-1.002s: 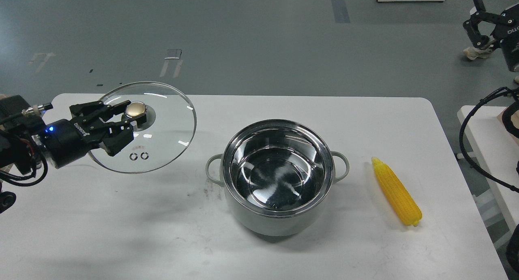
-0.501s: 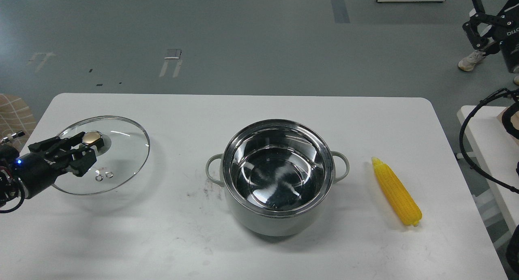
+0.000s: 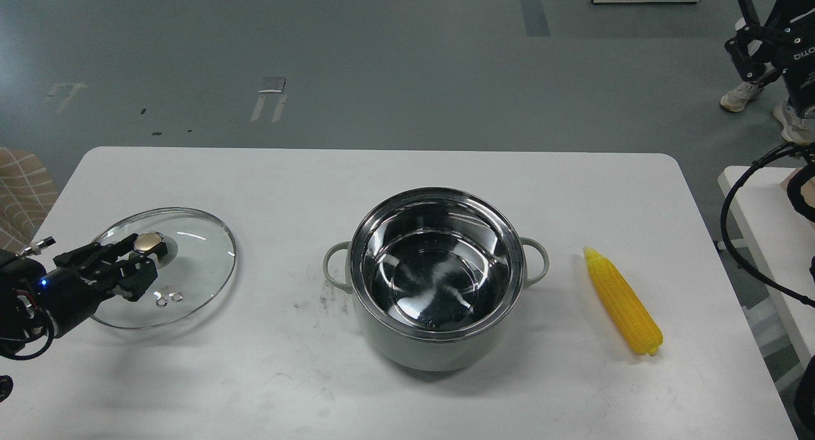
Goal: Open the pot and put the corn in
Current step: 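Carry the lid away from the pot and lower it onto the table, then release the lid and raise the left arm back up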
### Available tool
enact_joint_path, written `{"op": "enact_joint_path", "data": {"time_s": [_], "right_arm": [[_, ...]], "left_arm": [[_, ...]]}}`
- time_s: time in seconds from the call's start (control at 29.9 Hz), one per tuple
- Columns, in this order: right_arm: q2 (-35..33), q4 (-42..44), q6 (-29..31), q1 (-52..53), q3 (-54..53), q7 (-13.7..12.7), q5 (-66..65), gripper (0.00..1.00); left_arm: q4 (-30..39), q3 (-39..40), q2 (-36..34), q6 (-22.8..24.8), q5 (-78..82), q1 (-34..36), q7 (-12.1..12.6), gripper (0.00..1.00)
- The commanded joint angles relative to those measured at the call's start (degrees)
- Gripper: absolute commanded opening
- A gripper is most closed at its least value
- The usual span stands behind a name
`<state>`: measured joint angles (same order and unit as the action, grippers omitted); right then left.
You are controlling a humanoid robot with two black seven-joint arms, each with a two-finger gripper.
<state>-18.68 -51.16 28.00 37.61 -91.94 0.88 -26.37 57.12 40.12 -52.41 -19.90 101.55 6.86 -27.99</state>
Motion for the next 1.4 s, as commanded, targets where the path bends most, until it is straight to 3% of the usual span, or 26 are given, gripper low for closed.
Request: {"op": "enact_joint_path", "data": {"time_s": [0.0,0.23,0.27,0.33,0.4,0.77,1.1,1.2,1.27,1.37], "right_arm": [[0.0,0.0,0.0,0.0,0.0,0.0,0.0,1.00],[0.3,0.0,0.0,-0.3,0.0,0.0,-0.1,1.00],[0.3,0.0,0.0,-0.3,0.0,0.0,0.0,1.00],[0.3,0.0,0.0,-0.3,0.0,0.0,0.0,1.00],[0.3,0.0,0.0,-0.3,0.0,0.0,0.0,1.00],[0.3,-0.1,0.0,-0.3,0.0,0.0,0.0,1.00],[-5.6,-4.4,0.0,-0.9,0.9,-0.3,-0.3,1.00],[-9.1,-7.8,0.0,-1.8,1.4,-0.5,-1.6,1.00],[-14.1,-10.8,0.0,-3.2,3.9,-0.5,-5.1,1.00],[-19.9,-14.4,0.0,-3.5,7.9,-0.5,-10.3,1.00]], "left_arm": [[-0.3,-0.1,0.2,-0.1,-1.2,0.0,0.0,0.44],[-0.3,-0.2,0.3,-0.2,-1.3,-1.5,0.0,0.46],[-0.3,-0.2,0.3,-0.2,-1.3,-1.5,0.0,0.49],[-0.3,-0.1,0.3,-0.1,-1.3,-1.5,0.0,0.68],[-0.3,-0.1,0.3,-0.1,-1.3,-1.4,0.0,0.73],[-0.3,1.0,0.0,-0.2,-5.9,-0.7,0.0,0.84],[-0.2,1.1,0.7,1.1,-32.2,15.8,0.0,0.90],[-0.2,1.1,4.2,6.5,-40.3,23.1,0.0,0.90],[-0.8,1.4,6.8,12.9,-46.6,28.9,0.0,0.90],[-2.4,1.5,8.6,17.2,-56.1,34.0,0.0,0.90]]}}
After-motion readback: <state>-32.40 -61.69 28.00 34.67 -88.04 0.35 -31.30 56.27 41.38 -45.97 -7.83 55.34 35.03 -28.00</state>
